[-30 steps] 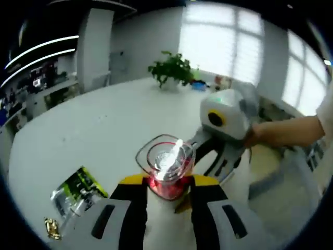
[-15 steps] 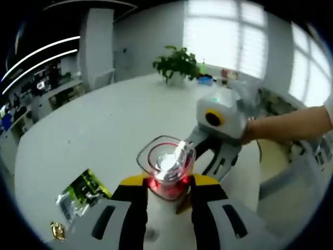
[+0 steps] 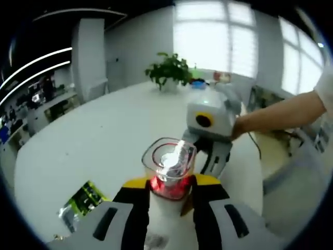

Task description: Arrange the skincare products in the storage area until every visible bottle or jar stands upright without overlapping.

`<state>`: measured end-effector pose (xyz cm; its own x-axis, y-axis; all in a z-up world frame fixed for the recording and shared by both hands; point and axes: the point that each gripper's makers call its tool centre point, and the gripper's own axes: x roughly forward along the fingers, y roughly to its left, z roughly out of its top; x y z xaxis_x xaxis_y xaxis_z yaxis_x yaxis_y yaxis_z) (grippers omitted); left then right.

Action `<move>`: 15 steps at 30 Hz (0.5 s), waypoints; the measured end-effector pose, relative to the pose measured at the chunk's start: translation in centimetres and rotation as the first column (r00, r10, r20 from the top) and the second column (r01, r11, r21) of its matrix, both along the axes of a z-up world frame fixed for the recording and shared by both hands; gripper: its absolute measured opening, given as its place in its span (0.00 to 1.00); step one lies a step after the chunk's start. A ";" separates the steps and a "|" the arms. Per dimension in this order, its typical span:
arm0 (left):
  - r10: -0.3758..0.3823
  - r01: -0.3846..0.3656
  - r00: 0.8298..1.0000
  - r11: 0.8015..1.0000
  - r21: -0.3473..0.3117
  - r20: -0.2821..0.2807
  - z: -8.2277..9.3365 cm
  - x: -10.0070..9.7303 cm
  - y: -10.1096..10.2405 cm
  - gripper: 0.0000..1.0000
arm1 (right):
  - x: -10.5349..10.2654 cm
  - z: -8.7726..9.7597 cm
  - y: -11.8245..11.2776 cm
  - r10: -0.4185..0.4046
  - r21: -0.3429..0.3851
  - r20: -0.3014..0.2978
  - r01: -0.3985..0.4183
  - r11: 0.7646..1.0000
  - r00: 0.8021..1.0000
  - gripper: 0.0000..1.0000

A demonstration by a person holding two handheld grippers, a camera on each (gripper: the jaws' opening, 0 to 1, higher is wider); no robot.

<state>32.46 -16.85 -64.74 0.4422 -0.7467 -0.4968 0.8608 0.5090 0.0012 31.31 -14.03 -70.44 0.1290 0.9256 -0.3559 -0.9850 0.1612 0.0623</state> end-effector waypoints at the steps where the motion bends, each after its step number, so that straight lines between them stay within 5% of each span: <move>1: -0.005 0.005 1.000 1.000 0.002 0.004 0.0 0.0 0.0 0.29 | -0.1 0.0 0.1 0.001 -0.001 0.000 -0.001 1.000 1.000 0.28; 15: -0.028 0.029 0.999 1.000 -0.011 0.028 0.2 0.0 0.0 0.28 | -0.1 0.2 0.3 -0.053 0.012 0.000 0.053 0.999 0.999 0.32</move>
<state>32.44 -16.89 -64.55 0.4341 -0.7651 -0.4756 0.8747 0.4842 0.0195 31.19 -13.77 -70.20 0.1780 0.9217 -0.3447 -0.9750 0.2125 0.0647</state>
